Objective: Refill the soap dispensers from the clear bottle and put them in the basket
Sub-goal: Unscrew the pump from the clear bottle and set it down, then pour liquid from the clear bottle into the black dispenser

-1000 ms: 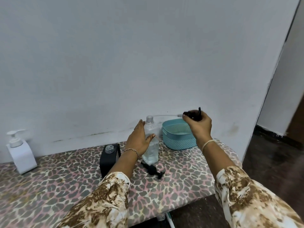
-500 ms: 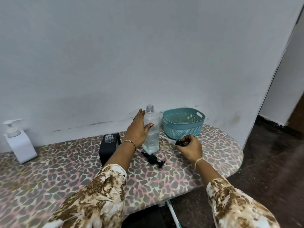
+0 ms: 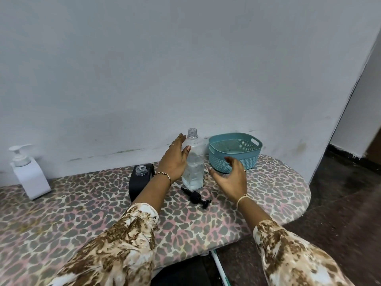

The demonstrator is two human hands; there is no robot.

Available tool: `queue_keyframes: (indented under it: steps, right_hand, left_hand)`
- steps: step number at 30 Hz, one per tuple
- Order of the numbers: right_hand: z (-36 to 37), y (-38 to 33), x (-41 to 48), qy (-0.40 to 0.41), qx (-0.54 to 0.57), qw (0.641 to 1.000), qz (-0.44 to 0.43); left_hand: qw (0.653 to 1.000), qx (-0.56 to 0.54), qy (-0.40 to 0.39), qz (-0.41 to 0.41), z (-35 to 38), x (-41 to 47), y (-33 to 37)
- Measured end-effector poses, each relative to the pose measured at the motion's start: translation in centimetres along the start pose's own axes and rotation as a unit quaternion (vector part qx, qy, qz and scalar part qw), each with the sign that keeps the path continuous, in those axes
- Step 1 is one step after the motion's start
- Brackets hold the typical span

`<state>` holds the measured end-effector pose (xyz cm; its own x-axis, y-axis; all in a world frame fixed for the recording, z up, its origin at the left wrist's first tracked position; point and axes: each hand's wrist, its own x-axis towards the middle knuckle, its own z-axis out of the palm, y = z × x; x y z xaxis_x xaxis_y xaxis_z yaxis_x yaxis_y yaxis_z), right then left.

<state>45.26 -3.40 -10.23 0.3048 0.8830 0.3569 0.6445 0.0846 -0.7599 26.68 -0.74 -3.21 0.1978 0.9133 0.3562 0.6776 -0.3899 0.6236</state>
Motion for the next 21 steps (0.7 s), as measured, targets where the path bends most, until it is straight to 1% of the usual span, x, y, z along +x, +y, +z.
queue_keyframes:
  steps: [4,7,10,13,16,21]
  right_hand:
    - [2.0,-4.0,0.9,-0.054,0.111,0.992,0.027]
    - [3.8,-5.7,1.4,-0.061,0.169,0.983,0.036]
    - [5.2,-6.4,1.5,-0.064,0.176,0.981,0.046]
    - [6.2,-6.3,1.6,-0.025,0.18,0.982,0.054]
    - [6.9,-6.4,1.7,0.008,0.191,0.979,0.07]
    - [7.2,-6.9,1.5,0.031,0.215,0.972,0.09]
  left_hand:
    - [1.0,0.0,-0.005,-0.009,-0.1,0.0,0.5]
    - [1.0,0.014,-0.011,-0.008,-0.5,-0.1,1.0]
    - [0.999,0.041,0.029,0.008,-1.6,-0.7,1.1]
    - [0.994,0.06,0.095,0.001,-3.5,-1.8,0.8]
    - [0.988,0.056,0.139,-0.046,-5.1,-3.3,-0.5]
    - [0.973,0.043,0.158,-0.161,-5.7,-6.0,-3.4]
